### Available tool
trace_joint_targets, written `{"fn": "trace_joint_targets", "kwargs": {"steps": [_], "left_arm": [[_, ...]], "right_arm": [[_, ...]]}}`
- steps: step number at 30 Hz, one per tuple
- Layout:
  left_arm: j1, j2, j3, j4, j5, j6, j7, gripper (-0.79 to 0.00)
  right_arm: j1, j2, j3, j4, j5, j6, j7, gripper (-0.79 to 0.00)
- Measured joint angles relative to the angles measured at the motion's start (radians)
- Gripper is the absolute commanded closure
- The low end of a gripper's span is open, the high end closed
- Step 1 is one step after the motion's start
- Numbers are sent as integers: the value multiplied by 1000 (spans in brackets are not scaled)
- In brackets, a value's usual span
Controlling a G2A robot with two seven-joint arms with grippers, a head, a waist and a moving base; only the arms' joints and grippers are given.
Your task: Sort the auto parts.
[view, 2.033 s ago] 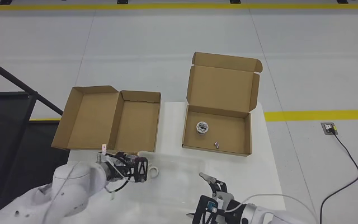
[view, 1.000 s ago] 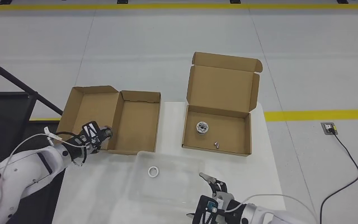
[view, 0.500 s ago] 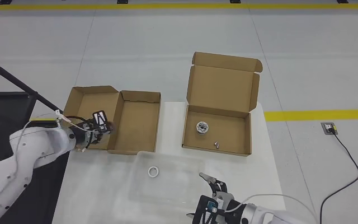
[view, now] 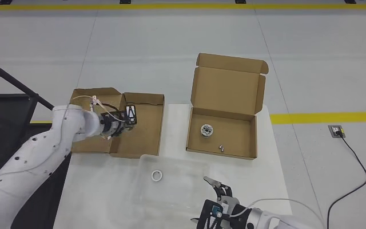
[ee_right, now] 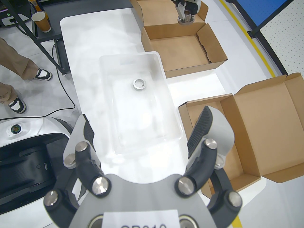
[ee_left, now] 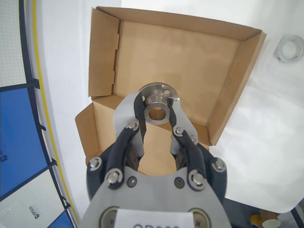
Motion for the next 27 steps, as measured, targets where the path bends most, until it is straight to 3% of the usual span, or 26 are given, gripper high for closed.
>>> {"fn": "trace_joint_targets", "kwargs": {"steps": [13, 27], "left_arm": [[-75, -187, 146, 285, 79, -59, 40, 0], [-93, -328, 187, 573, 146, -36, 146, 0]], "right_arm": [[0, 0, 0, 0, 0, 0, 0, -785], [0, 0, 0, 0, 0, 0, 0, -785]]}}
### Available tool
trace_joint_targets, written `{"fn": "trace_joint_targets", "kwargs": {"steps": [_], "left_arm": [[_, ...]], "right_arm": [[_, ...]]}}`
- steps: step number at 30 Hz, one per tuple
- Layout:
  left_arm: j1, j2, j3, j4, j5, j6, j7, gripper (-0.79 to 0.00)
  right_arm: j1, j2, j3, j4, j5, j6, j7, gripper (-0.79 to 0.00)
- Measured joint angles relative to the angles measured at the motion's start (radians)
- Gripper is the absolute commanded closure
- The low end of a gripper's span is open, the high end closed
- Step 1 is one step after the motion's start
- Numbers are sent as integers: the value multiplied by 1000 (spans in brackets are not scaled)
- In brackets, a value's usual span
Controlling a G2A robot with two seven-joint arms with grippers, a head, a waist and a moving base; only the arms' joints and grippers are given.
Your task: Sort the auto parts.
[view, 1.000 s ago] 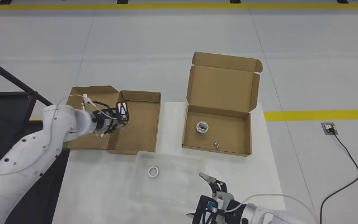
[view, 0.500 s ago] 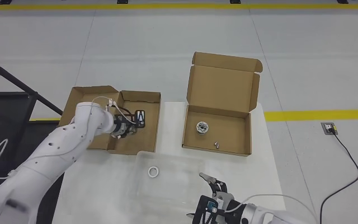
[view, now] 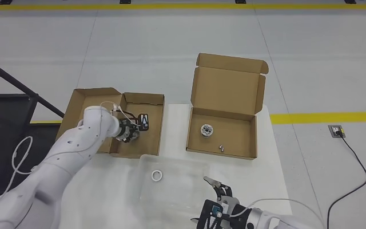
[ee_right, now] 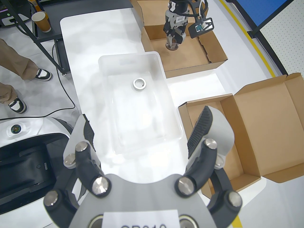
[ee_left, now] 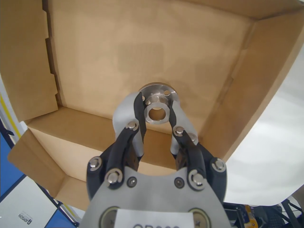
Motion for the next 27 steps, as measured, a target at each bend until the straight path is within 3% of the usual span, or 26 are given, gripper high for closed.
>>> {"fn": "trace_joint_targets", "kwargs": {"steps": [2, 4, 6, 12, 14, 21, 27], "left_arm": [[1, -17, 4, 30, 13, 5, 13, -31], [0, -30, 6, 55, 24, 6, 25, -179], [-4, -44, 6, 84, 34, 5, 40, -259], [-11, -74, 4, 146, 62, 8, 74, -403], [-13, -83, 1, 164, 68, 9, 86, -566], [-56, -93, -23, 200, 84, 6, 147, -625], [-117, -64, -44, 152, 145, -47, 242, -680]], "right_arm": [[0, 0, 0, 0, 0, 0, 0, -785], [0, 0, 0, 0, 0, 0, 0, -785], [0, 0, 0, 0, 0, 0, 0, -785], [0, 0, 0, 0, 0, 0, 0, -785], [0, 0, 0, 0, 0, 0, 0, -785], [0, 0, 0, 0, 0, 0, 0, -785], [0, 0, 0, 0, 0, 0, 0, -785]]}}
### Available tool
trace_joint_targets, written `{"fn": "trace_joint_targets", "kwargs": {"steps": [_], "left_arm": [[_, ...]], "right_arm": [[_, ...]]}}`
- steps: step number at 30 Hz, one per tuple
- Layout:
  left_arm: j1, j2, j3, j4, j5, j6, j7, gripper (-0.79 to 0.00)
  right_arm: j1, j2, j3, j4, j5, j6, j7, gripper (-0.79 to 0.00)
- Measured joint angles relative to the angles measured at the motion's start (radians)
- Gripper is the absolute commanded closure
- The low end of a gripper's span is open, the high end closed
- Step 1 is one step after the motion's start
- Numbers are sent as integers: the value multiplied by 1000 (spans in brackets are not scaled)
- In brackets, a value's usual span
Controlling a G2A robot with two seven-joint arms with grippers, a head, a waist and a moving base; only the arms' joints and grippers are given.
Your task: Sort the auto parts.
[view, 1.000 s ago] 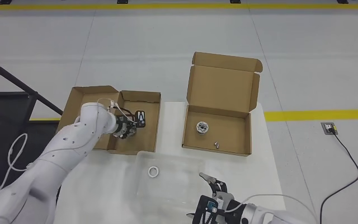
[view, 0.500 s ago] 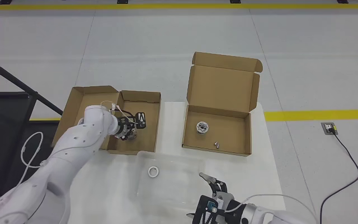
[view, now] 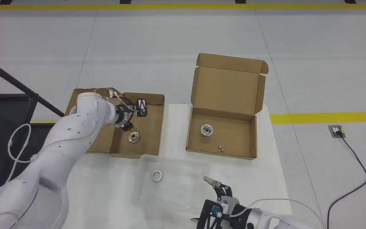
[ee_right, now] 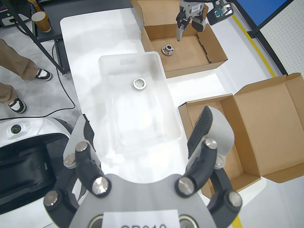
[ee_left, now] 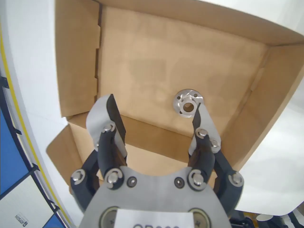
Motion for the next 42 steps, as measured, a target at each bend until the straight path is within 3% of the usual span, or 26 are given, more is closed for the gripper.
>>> {"fn": "trace_joint_targets", "kwargs": {"steps": [7, 13, 19, 23, 28, 32, 34, 42], "left_arm": [[-9, 63, -45, -147, 59, -50, 28, -708], [47, 148, -120, -350, 35, -70, -22, -727], [134, 272, -180, -628, -64, -69, -107, -748], [174, 374, -185, -847, -168, -69, -181, -754], [184, 497, -147, -1083, -327, -69, -295, -785], [169, 576, -81, -1220, -459, -69, -408, -785], [163, 590, -62, -1242, -514, -69, -446, -785], [163, 588, -65, -1238, -494, -69, -433, -785]], "right_arm": [[0, 0, 0, 0, 0, 0, 0, -785], [0, 0, 0, 0, 0, 0, 0, -785], [0, 0, 0, 0, 0, 0, 0, -785], [0, 0, 0, 0, 0, 0, 0, -785], [0, 0, 0, 0, 0, 0, 0, -785], [0, 0, 0, 0, 0, 0, 0, -785], [0, 0, 0, 0, 0, 0, 0, -785], [0, 0, 0, 0, 0, 0, 0, -785]]}}
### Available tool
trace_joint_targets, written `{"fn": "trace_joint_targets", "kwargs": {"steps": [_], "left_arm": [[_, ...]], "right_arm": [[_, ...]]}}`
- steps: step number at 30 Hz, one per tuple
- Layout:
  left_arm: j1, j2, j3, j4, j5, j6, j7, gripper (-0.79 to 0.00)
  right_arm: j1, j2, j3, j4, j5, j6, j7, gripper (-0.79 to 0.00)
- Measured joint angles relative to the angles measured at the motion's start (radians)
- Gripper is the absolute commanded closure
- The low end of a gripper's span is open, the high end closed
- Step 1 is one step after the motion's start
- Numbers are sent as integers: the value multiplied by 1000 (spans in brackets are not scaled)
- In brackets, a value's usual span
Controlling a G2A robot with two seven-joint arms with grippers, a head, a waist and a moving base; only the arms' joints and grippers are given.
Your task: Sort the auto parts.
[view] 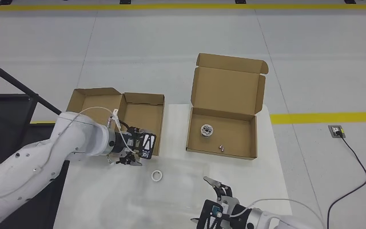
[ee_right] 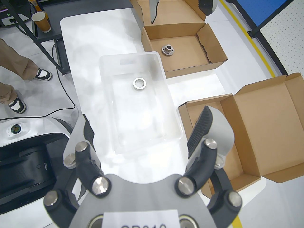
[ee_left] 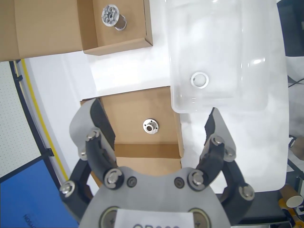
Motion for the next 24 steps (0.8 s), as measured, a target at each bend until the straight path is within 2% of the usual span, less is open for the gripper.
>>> {"fn": "trace_joint_targets", "kwargs": {"steps": [3, 10, 14, 18, 20, 22, 24], "left_arm": [[9, -1, 6, -17, 6, 0, 6, -785], [37, 17, 74, -220, 81, 0, -43, -785], [23, 26, 144, -282, 90, 0, -117, -785], [-9, 18, 235, -274, 77, 0, -190, -785], [-25, 6, 277, -268, 53, 0, -208, -748], [-18, -7, 281, -257, 44, 0, -223, -733], [7, -25, 279, -233, 67, 0, -291, -705]], "right_arm": [[0, 0, 0, 0, 0, 0, 0, -785], [0, 0, 0, 0, 0, 0, 0, -785], [0, 0, 0, 0, 0, 0, 0, -785], [0, 0, 0, 0, 0, 0, 0, -785], [0, 0, 0, 0, 0, 0, 0, -785], [0, 0, 0, 0, 0, 0, 0, -785], [0, 0, 0, 0, 0, 0, 0, -785]]}}
